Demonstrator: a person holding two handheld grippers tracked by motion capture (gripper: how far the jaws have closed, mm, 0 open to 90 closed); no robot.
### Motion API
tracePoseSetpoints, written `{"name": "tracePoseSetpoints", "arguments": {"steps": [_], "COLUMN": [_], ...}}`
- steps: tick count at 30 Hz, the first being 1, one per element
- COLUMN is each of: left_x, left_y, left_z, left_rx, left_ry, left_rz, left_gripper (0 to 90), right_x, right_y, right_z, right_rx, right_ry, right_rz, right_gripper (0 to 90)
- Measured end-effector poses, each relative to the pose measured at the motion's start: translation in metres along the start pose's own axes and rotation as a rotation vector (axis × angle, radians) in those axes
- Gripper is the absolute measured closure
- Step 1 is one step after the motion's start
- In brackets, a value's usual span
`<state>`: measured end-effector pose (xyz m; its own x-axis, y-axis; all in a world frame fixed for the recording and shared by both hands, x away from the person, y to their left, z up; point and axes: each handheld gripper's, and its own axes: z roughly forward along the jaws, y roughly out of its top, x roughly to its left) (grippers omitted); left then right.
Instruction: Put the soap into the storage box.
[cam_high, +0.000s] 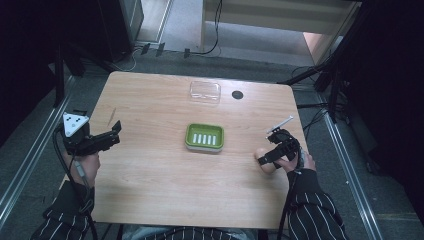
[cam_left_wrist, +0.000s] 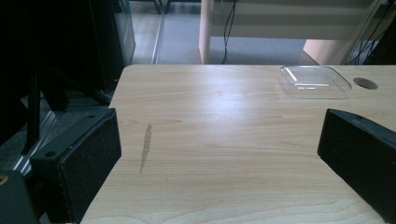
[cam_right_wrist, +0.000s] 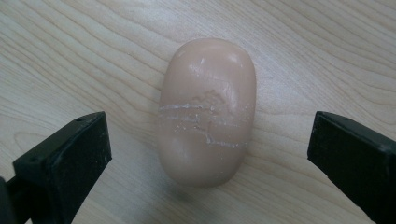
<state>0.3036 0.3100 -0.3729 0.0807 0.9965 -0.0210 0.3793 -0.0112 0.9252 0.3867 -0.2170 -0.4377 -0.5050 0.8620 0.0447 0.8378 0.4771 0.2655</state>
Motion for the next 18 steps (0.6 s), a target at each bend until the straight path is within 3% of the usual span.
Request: {"name": "tracePoseSetpoints", "arguments": {"steps": [18], "left_x": [0.000], "left_y": [0.000], "left_z": [0.000], "left_rx": [0.001], "left_ry": [0.001], "left_rz": [0.000], "left_gripper": [0.0], "right_x": [0.003], "right_y": [0.016], "right_z": [0.019], "right_rx": [0.076], "right_ry": [0.003], "right_rz": [-0.015], "right_gripper": [3.2]}}
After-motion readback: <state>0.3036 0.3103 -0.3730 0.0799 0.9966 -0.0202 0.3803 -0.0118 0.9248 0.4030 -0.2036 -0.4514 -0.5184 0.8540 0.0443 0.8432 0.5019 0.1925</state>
